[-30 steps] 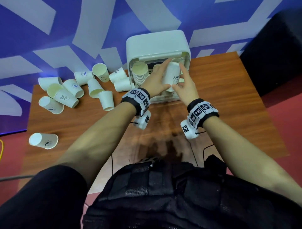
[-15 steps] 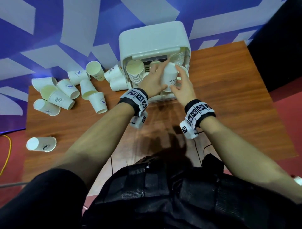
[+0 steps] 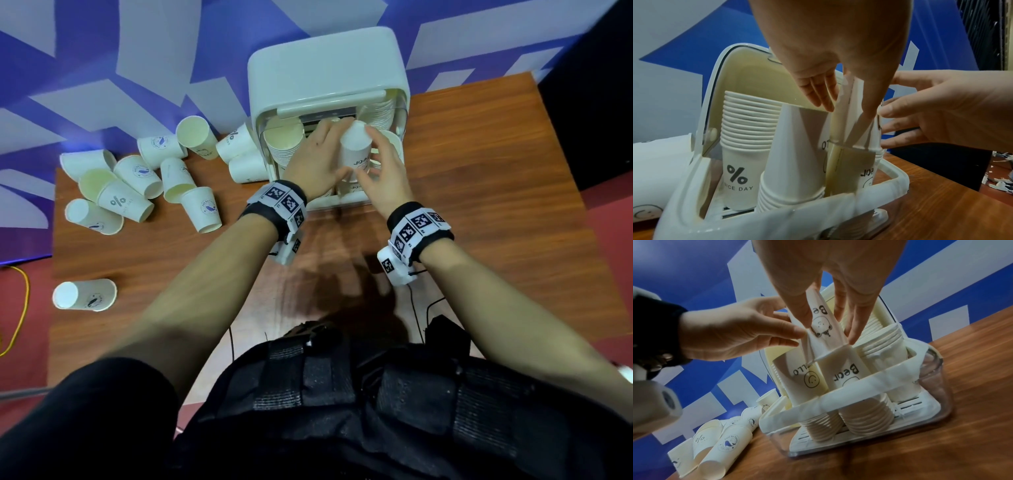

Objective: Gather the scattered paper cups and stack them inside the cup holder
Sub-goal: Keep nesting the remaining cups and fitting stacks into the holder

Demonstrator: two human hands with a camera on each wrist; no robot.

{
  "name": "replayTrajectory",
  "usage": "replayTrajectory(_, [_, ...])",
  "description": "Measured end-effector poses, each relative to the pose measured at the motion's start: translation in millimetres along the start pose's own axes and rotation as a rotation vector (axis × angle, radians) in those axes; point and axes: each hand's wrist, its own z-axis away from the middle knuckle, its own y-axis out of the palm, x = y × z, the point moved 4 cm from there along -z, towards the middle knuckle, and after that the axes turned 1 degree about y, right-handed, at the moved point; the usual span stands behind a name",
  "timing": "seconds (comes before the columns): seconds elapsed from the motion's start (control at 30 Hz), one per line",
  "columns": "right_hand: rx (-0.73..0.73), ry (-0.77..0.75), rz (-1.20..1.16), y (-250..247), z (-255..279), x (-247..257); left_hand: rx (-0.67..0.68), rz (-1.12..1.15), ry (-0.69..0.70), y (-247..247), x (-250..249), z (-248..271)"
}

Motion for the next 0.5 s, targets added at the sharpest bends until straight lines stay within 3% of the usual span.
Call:
replayTrajectory(0.3, [0.083,0.053,0.165,6,3,-20,0.047,-0.28,0.036,15,11,7])
replayTrajectory(0.5, [0.108,0.038,0.258,7,-1,-21,0.01,-0.354,0.028,20,12,4])
